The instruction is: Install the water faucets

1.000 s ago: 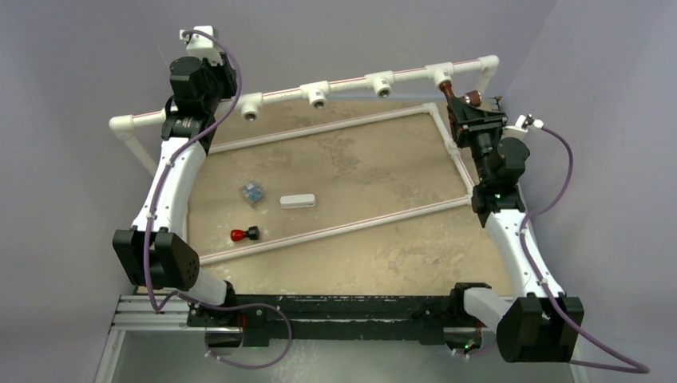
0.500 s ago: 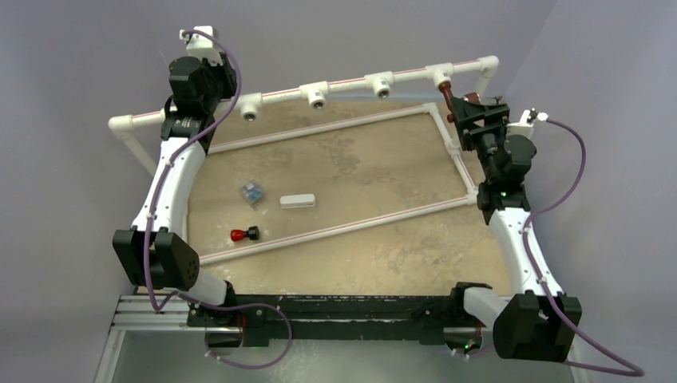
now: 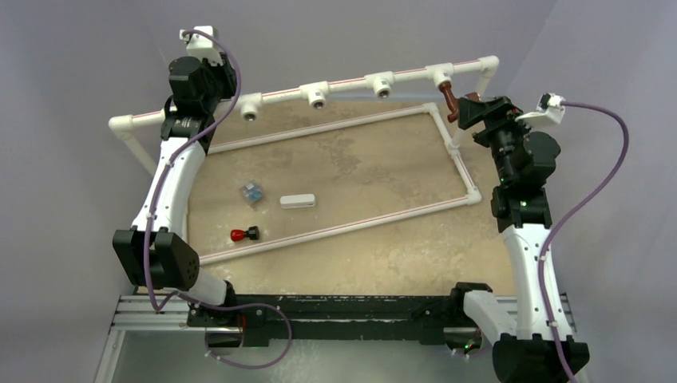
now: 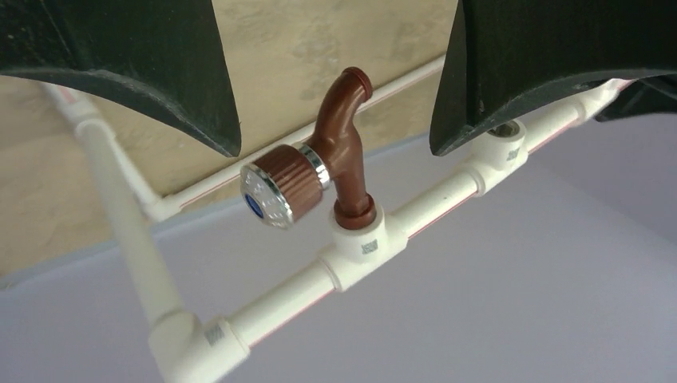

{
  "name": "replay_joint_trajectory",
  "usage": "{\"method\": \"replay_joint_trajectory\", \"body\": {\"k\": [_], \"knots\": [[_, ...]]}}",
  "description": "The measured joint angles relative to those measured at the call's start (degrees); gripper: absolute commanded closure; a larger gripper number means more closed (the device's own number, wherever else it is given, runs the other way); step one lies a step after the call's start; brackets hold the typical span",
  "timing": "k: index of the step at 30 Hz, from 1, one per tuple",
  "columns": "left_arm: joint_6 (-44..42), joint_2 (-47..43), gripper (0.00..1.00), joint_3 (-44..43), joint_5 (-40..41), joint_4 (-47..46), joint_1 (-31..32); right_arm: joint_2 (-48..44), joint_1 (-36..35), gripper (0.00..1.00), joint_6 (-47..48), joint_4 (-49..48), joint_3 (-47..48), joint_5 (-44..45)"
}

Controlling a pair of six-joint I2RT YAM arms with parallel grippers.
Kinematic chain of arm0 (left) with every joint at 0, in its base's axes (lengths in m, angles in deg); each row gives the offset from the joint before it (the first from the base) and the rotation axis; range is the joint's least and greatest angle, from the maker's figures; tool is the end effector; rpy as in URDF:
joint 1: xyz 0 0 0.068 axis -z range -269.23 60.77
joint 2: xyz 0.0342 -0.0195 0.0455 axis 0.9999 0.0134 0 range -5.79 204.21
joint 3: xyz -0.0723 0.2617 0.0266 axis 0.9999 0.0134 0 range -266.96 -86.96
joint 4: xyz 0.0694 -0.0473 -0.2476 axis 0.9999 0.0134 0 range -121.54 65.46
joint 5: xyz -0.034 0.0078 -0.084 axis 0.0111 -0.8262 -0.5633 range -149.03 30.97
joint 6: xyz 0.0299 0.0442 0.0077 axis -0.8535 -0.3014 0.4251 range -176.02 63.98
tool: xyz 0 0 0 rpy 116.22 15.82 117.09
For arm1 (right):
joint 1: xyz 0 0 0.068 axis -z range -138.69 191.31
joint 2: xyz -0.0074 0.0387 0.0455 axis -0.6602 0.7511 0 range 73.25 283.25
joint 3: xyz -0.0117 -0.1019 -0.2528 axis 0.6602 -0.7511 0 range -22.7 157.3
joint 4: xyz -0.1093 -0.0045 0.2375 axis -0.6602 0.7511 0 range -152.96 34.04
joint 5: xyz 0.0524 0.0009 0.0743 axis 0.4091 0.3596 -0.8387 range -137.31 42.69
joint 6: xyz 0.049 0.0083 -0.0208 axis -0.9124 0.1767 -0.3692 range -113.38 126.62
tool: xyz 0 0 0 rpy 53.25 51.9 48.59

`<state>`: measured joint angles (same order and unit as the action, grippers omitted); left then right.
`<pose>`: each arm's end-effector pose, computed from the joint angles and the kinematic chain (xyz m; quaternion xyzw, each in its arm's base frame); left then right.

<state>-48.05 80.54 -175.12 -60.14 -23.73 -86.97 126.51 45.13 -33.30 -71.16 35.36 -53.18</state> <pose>0.3547 -0.0147 0.4334 -0.0305 0.7423 -0.0668 0.6660 0.2075 -0.0102 0.4300 0.1944 0.5918 0.2724 0.7333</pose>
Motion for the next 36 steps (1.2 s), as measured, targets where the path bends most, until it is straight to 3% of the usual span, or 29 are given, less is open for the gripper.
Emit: {"method": "replay_joint_trajectory", "body": {"k": [7,16,22,28,36], "knots": [[0.0,0.0,0.71,0.0,-0.1,0.0,0.0,0.6,-6.8,0.11,18.0,4.6,7.6,3.6],[0.0,0.0,0.72,0.0,-0.2,0.0,0.0,2.0,-17.8,0.11,43.3,11.3,10.8,7.0],[0.0,0.0,0.71,0.0,-0.2,0.0,0.0,2.1,-26.5,0.07,65.0,13.7,10.0,19.6],[0.0,0.0,0.72,0.0,-0.2,0.0,0.0,0.3,-30.2,0.06,88.3,4.6,-0.3,34.0],[0.0,0.0,0.71,0.0,-0.2,0.0,0.0,1.4,-30.5,0.07,110.3,-11.1,-7.3,41.0]]}}
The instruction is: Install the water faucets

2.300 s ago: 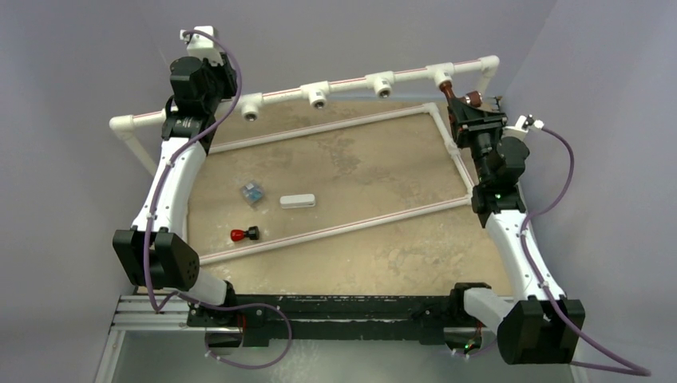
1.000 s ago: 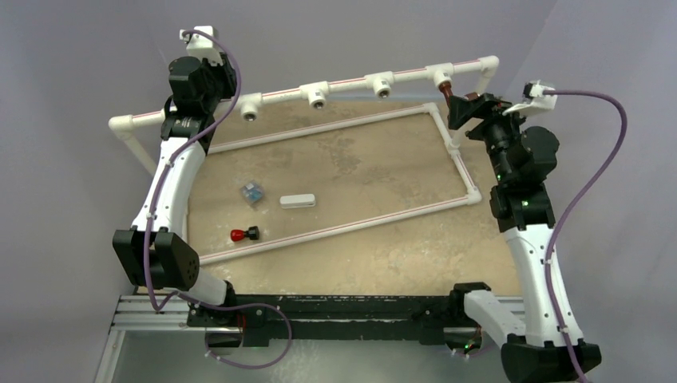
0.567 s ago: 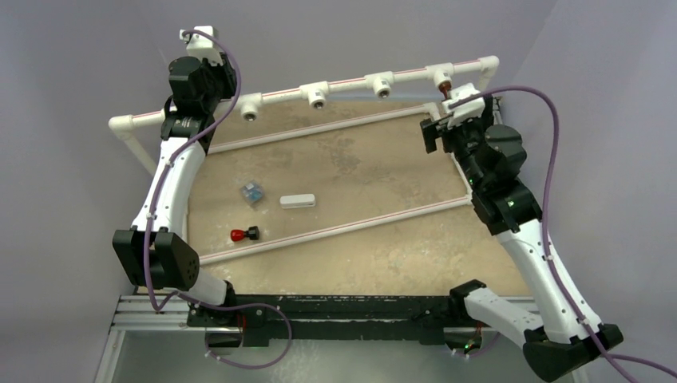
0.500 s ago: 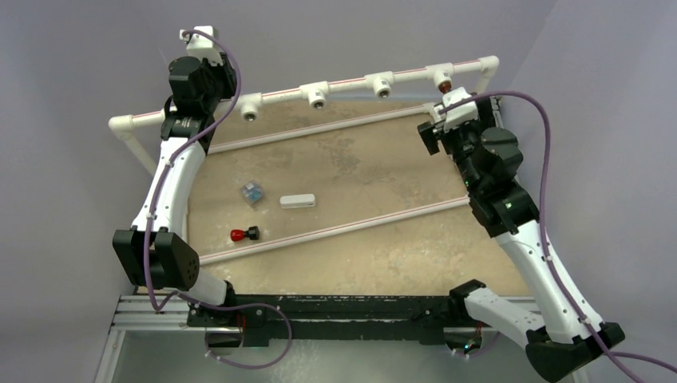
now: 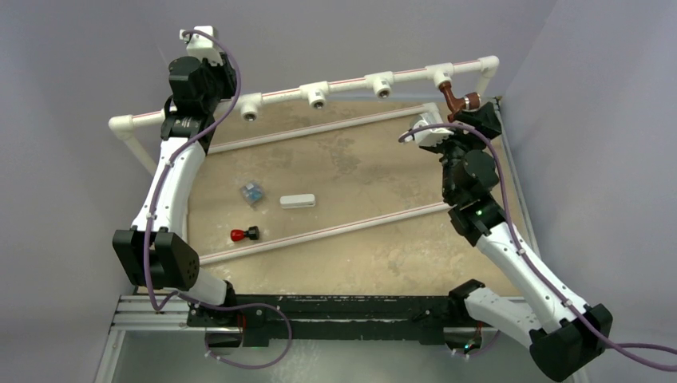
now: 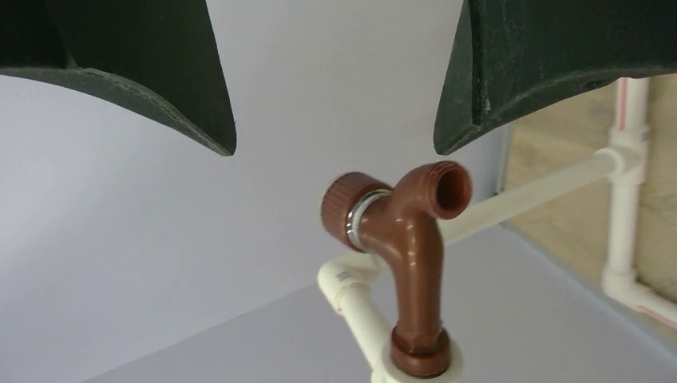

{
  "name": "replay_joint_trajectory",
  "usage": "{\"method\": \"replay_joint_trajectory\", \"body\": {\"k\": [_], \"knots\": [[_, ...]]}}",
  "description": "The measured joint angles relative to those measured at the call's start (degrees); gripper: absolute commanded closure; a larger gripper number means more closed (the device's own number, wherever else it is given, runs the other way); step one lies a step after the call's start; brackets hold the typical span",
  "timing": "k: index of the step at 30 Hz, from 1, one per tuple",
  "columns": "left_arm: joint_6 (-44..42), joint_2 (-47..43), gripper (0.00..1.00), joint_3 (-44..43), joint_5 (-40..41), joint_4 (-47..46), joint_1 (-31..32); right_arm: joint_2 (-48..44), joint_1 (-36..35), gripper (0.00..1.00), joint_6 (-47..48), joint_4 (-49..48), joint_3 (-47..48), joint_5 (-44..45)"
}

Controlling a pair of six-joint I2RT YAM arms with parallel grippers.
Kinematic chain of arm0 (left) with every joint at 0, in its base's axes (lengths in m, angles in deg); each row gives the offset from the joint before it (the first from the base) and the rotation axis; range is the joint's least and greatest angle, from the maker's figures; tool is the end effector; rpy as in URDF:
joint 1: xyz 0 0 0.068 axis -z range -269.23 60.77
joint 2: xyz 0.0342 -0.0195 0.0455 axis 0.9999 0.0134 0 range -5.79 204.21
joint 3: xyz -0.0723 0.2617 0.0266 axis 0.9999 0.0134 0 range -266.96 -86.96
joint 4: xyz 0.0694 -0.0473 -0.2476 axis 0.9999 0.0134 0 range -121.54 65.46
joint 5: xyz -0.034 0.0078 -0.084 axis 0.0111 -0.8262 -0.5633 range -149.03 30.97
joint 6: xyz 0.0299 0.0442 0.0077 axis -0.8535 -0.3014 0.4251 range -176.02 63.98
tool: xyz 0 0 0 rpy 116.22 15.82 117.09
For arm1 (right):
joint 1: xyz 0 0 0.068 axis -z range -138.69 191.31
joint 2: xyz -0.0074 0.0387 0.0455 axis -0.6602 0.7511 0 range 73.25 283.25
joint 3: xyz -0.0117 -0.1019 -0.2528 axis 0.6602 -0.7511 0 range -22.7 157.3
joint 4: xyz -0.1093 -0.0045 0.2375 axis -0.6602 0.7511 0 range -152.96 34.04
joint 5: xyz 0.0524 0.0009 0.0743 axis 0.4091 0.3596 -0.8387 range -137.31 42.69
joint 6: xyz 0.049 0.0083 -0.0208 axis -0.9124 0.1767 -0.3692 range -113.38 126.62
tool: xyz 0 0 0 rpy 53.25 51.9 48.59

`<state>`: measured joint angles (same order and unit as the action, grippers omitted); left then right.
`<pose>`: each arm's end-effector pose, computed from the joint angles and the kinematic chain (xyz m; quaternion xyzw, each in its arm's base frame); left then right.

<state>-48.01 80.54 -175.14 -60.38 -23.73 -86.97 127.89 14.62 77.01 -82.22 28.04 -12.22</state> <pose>0.3547 -0.0148 0.4335 -0.0294 0.7423 -0.0686 0.6659 0.2014 0.0784 0.3994 -0.2744 0.5623 -0.4519 0.6359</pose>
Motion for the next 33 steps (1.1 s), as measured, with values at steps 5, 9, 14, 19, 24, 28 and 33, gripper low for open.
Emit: {"method": "replay_joint_trajectory", "body": {"k": [5,9,14,19,24,28,33], "knots": [[0.0,0.0,0.71,0.0,0.0,0.0,0.0,3.1,0.0,0.11,6.3,-9.1,-0.7,0.4],[0.0,0.0,0.72,0.0,0.0,0.0,0.0,6.9,0.0,0.23,8.4,-12.2,-0.6,0.3],[0.0,0.0,0.71,0.0,-0.1,0.0,0.0,10.2,0.0,0.42,8.4,-13.2,-0.6,0.4],[0.0,0.0,0.71,0.0,-0.2,0.0,0.0,11.5,0.2,0.6,7.1,-13.7,-0.1,1.0],[0.2,0.0,0.71,0.0,-0.3,0.0,0.0,11.4,1.3,0.7,4.4,-14.0,0.3,1.2],[0.4,0.0,0.71,0.0,-0.5,0.0,0.0,11.2,1.5,0.89,2.2,-13.4,0.3,0.9],[0.4,0.0,0.71,0.0,-0.6,0.0,0.0,10.4,2.1,1.0,-1.8,-12.0,0.5,-0.7]]}}
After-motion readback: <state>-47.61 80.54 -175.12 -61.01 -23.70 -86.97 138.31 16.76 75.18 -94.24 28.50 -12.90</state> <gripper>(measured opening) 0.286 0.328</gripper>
